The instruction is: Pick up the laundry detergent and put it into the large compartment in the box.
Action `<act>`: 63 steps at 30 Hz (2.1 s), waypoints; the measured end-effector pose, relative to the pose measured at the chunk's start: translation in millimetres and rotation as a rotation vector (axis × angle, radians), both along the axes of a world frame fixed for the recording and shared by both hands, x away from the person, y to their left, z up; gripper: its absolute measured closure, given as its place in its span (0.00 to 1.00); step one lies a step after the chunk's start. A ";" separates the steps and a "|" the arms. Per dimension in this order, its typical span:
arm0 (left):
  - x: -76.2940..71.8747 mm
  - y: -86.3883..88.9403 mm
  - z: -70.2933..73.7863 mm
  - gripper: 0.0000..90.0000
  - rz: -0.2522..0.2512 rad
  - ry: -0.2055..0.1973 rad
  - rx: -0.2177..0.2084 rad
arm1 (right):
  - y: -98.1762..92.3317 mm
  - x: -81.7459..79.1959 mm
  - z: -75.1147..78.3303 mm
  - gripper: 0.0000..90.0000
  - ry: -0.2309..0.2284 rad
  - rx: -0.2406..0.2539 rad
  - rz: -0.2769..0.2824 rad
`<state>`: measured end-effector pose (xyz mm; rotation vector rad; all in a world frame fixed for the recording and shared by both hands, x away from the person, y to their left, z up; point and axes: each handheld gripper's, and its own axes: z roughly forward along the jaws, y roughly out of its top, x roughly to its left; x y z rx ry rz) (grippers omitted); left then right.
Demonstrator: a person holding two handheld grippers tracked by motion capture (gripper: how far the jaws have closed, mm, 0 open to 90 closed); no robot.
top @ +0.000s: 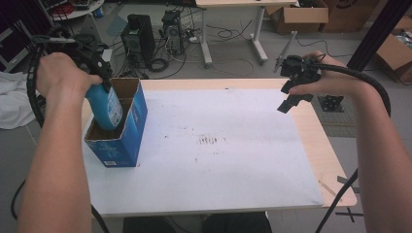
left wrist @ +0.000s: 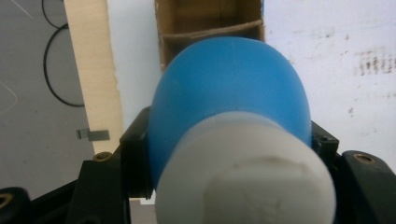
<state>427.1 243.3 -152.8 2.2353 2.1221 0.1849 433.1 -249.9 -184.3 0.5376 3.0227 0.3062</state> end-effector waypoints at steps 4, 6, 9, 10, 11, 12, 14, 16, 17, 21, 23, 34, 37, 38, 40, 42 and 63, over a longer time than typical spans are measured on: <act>2.8 0.0 -16.2 0.42 -0.005 0.014 0.000 | -1.3 0.2 0.5 0.22 -0.002 0.003 -0.006; 4.2 0.2 -24.6 0.42 -0.008 0.023 0.001 | -1.1 0.1 0.3 0.22 -0.002 0.002 -0.005; 6.1 1.7 -36.7 0.42 -0.012 0.029 0.006 | -0.8 0.6 -0.6 0.22 -0.001 0.001 -0.003; 6.5 1.6 -41.1 0.42 -0.010 0.030 0.004 | -0.4 0.5 -0.9 0.22 -0.002 -0.001 -0.005; 6.9 1.7 -45.3 0.42 -0.009 0.036 0.004 | -0.2 0.6 -1.1 0.22 0.000 -0.003 -0.004; 7.4 2.0 -49.5 0.42 -0.009 0.039 0.006 | 0.0 0.6 -1.7 0.22 0.000 0.000 -0.003; 8.0 2.7 -57.9 0.42 -0.011 0.051 0.008 | 0.2 1.1 -2.8 0.22 0.003 -0.001 -0.006; 8.1 3.0 -67.2 0.42 -0.006 0.057 0.003 | 0.4 1.4 -3.4 0.22 0.004 -0.006 -0.003; 8.1 3.0 -67.2 0.42 -0.006 0.057 0.003 | 0.4 1.4 -3.4 0.22 0.004 -0.006 -0.003; 8.0 4.2 -88.2 0.42 -0.008 0.082 0.001 | -0.2 1.4 -3.9 0.22 0.003 -0.006 -0.005; 8.1 4.3 -94.9 0.42 -0.013 0.089 0.003 | -0.3 0.9 -3.3 0.22 0.004 -0.012 -0.005; 7.7 5.8 -118.7 0.42 -0.011 0.117 -0.001 | -2.9 -1.2 -2.0 0.22 0.000 -0.006 -0.011; 7.3 6.3 -123.4 0.42 -0.008 0.124 -0.010 | -3.5 -1.5 -2.2 0.22 0.002 -0.008 -0.010; 7.0 6.6 -125.0 0.42 -0.008 0.124 -0.012 | -4.0 -2.0 -2.4 0.22 0.003 -0.006 -0.011; 6.7 5.4 -127.3 0.42 -0.014 0.128 0.000 | -4.7 -2.1 -2.7 0.22 0.004 -0.009 -0.012; 6.6 4.4 -129.0 0.42 -0.016 0.125 0.003 | -5.1 -2.2 -3.2 0.22 0.005 -0.011 -0.014; 4.0 5.3 -131.2 0.42 -0.008 0.114 -0.003 | -8.4 -3.6 -3.6 0.22 0.008 -0.005 -0.014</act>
